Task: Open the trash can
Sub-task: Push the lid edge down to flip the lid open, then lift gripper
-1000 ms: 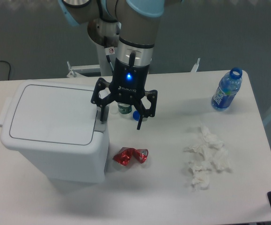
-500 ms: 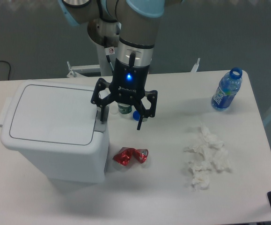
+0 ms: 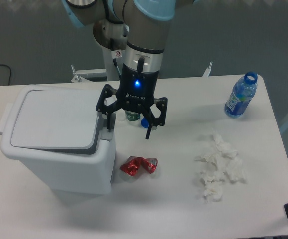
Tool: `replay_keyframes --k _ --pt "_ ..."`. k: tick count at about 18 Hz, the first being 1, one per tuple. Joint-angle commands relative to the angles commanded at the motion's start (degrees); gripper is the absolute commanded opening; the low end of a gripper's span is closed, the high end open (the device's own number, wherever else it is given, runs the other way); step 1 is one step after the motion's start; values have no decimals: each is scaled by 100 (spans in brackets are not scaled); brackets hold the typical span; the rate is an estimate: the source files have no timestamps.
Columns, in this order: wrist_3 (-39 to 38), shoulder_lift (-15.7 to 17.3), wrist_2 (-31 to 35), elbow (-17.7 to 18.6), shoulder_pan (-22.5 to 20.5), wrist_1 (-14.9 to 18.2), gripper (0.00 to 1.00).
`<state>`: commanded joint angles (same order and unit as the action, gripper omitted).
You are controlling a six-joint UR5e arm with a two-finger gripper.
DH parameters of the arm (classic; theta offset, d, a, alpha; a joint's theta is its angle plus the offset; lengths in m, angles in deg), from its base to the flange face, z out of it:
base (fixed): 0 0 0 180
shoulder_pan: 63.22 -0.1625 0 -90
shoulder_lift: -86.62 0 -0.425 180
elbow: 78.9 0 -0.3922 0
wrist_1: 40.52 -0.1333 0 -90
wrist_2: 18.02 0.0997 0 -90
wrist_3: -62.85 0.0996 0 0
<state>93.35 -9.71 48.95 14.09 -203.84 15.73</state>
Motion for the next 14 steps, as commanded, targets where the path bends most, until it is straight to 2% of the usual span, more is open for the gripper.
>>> replay_keyframes --k 5,11,14 --pt "-44 18 -35 -360 -79 61 100" --pt "61 35 -158 -430 -386 26 100" --pt "411 9 -141 -440 -509 18 100"
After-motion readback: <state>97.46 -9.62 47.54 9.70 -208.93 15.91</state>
